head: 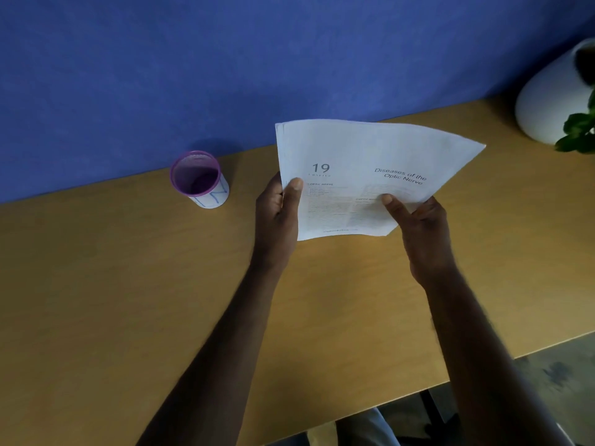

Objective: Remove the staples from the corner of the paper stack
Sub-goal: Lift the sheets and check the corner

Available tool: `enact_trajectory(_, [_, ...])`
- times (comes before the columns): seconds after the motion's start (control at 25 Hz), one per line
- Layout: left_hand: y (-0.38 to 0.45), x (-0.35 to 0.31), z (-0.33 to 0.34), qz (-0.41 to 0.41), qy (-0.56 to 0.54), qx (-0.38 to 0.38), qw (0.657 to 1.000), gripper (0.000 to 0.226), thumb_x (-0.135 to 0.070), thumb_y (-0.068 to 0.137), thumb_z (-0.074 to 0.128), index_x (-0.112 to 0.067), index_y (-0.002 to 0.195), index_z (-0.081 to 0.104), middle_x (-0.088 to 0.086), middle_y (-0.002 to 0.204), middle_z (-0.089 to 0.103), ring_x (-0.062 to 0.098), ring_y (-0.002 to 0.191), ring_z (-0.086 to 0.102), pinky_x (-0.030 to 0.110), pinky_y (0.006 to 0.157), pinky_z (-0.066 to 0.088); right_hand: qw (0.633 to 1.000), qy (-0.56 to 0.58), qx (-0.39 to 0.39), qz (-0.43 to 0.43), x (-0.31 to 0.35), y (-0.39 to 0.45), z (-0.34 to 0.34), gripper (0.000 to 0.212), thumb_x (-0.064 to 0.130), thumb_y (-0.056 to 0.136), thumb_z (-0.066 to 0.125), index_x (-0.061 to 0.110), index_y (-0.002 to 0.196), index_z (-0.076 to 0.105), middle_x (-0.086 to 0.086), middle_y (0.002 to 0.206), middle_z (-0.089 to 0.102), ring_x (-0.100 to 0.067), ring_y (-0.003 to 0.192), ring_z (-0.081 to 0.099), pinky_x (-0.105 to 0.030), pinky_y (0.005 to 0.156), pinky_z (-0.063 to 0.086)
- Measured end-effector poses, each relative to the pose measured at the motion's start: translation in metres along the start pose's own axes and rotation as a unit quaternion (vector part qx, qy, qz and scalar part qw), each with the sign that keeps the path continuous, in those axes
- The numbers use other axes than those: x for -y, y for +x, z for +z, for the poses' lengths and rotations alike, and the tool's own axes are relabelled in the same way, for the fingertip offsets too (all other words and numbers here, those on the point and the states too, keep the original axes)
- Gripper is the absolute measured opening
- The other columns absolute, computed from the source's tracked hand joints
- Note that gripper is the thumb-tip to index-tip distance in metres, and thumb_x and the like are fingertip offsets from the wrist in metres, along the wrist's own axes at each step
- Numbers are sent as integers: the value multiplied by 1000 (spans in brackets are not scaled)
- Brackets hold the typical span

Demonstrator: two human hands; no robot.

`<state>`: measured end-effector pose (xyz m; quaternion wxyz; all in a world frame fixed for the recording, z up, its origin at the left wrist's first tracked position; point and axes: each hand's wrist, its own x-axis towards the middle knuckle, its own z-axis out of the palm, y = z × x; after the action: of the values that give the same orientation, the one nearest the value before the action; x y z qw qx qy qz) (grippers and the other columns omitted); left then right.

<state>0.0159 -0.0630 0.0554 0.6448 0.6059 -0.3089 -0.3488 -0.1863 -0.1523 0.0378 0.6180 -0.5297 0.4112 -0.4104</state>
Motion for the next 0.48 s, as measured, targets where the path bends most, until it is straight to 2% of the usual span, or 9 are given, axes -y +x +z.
enact_trajectory(0.16, [3, -1, 0, -5, -6, -1, 1000, 44, -18, 110, 44, -55, 105, 69, -25, 106, 76, 0, 97, 72, 17, 74, 55, 1000, -13, 7, -6, -2, -2, -4, 27, 7, 104, 62, 14, 129, 70, 3, 126, 76, -11, 119, 70, -18, 94, 54])
enact_trajectory(0.36, [5, 7, -1, 10, -18, 6, 1000, 31, -19, 109, 47, -44, 117, 65, -20, 113, 76, 6, 105, 73, 21, 79, 57, 1000, -19, -9, 13, -2, 3, -5, 26, 6, 101, 66, 14, 125, 73, 3, 125, 77, -12, 118, 71, -18, 93, 55])
enact_trajectory(0.48, [6, 9, 0, -4, -11, 0, 1000, 33, -21, 109, 49, -46, 109, 70, -20, 109, 77, 3, 100, 73, 20, 77, 56, 999, -29, 0, 13, 3, 3, -6, 25, 5, 100, 68, 20, 120, 74, 4, 123, 78, -11, 115, 73, -18, 91, 56])
